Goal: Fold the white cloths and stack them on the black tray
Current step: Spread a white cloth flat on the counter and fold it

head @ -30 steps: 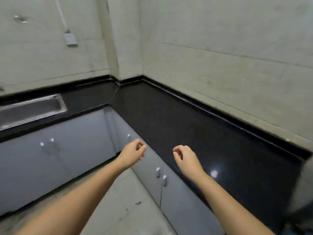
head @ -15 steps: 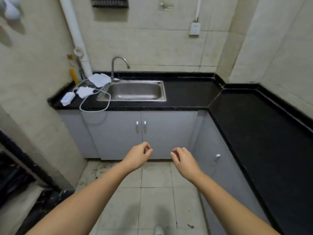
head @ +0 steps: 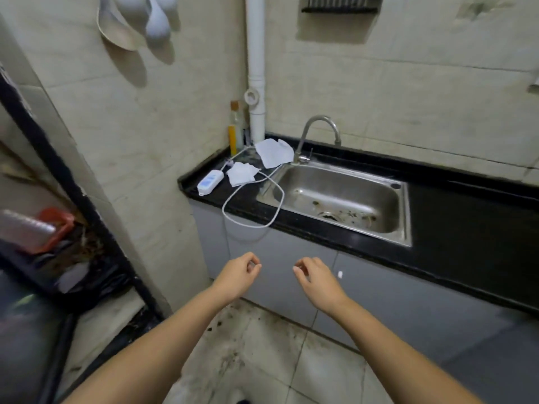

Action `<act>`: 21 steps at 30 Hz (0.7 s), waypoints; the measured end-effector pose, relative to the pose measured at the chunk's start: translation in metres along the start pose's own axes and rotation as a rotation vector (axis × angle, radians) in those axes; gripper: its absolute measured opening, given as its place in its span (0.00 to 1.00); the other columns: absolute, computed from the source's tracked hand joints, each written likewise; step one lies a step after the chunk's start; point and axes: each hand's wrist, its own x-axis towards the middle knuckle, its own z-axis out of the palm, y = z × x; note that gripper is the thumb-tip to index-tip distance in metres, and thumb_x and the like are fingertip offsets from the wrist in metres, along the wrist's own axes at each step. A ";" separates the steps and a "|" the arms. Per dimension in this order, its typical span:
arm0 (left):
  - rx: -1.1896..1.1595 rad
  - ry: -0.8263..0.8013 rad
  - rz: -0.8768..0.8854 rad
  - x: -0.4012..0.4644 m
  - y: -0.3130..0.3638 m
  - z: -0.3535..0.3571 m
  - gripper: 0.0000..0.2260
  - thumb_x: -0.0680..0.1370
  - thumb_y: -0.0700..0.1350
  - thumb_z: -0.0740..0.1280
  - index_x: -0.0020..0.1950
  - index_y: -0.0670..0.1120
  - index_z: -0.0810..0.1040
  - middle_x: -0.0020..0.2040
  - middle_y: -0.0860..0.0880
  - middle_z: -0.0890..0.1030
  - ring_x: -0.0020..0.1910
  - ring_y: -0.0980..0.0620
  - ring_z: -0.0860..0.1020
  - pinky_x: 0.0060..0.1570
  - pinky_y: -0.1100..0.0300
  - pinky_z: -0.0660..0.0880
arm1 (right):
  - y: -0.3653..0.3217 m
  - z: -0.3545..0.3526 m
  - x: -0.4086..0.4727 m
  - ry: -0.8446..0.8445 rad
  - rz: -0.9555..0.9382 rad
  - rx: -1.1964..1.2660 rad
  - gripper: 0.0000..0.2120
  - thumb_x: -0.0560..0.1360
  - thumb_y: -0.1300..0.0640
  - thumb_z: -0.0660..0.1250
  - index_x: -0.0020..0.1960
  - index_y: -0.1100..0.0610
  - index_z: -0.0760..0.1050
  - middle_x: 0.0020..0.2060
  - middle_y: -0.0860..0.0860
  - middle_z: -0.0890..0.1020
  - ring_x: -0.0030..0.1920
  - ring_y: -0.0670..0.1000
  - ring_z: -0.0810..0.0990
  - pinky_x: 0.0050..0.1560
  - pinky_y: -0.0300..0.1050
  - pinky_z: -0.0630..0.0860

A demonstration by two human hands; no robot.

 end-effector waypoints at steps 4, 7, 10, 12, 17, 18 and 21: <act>-0.014 0.020 -0.024 0.082 -0.024 -0.031 0.03 0.79 0.44 0.61 0.47 0.48 0.72 0.39 0.48 0.77 0.40 0.50 0.75 0.43 0.57 0.70 | -0.018 0.009 0.093 -0.013 -0.036 -0.003 0.14 0.80 0.49 0.57 0.55 0.57 0.74 0.53 0.55 0.76 0.55 0.55 0.75 0.58 0.51 0.72; -0.041 0.020 -0.037 0.137 -0.037 -0.056 0.03 0.79 0.43 0.62 0.49 0.46 0.74 0.37 0.49 0.76 0.39 0.50 0.74 0.42 0.57 0.70 | -0.032 0.008 0.155 -0.013 -0.036 -0.003 0.12 0.79 0.50 0.58 0.55 0.56 0.75 0.51 0.54 0.76 0.54 0.54 0.76 0.57 0.51 0.72; -0.062 0.037 -0.029 0.186 -0.046 -0.076 0.02 0.78 0.41 0.62 0.46 0.46 0.73 0.32 0.53 0.71 0.37 0.51 0.71 0.37 0.61 0.65 | -0.042 0.005 0.208 -0.021 -0.057 0.002 0.11 0.79 0.50 0.58 0.54 0.55 0.76 0.50 0.52 0.76 0.52 0.53 0.76 0.55 0.50 0.73; -0.066 0.033 -0.045 0.214 -0.052 -0.084 0.02 0.78 0.41 0.62 0.46 0.46 0.73 0.33 0.53 0.72 0.37 0.52 0.71 0.38 0.61 0.67 | -0.046 0.005 0.239 -0.038 -0.055 0.008 0.11 0.79 0.51 0.59 0.53 0.55 0.76 0.50 0.52 0.77 0.51 0.52 0.76 0.54 0.49 0.74; -0.029 -0.002 -0.123 0.293 -0.065 -0.095 0.07 0.79 0.45 0.61 0.54 0.45 0.76 0.39 0.53 0.75 0.40 0.53 0.74 0.41 0.61 0.71 | -0.048 0.003 0.338 -0.098 -0.104 -0.023 0.09 0.79 0.56 0.60 0.51 0.57 0.78 0.49 0.54 0.78 0.49 0.53 0.77 0.53 0.44 0.72; -0.009 0.003 -0.132 0.310 -0.068 -0.096 0.07 0.79 0.45 0.61 0.54 0.45 0.76 0.39 0.52 0.76 0.40 0.52 0.74 0.42 0.59 0.72 | -0.047 0.004 0.361 -0.102 -0.119 -0.038 0.09 0.78 0.57 0.60 0.52 0.57 0.78 0.51 0.55 0.79 0.51 0.53 0.77 0.54 0.44 0.72; 0.032 0.007 -0.182 0.363 -0.073 -0.098 0.07 0.79 0.44 0.61 0.55 0.45 0.75 0.45 0.47 0.79 0.45 0.47 0.78 0.48 0.51 0.76 | -0.043 0.008 0.424 -0.141 -0.132 -0.082 0.12 0.78 0.58 0.59 0.57 0.56 0.77 0.55 0.54 0.77 0.56 0.55 0.77 0.57 0.47 0.73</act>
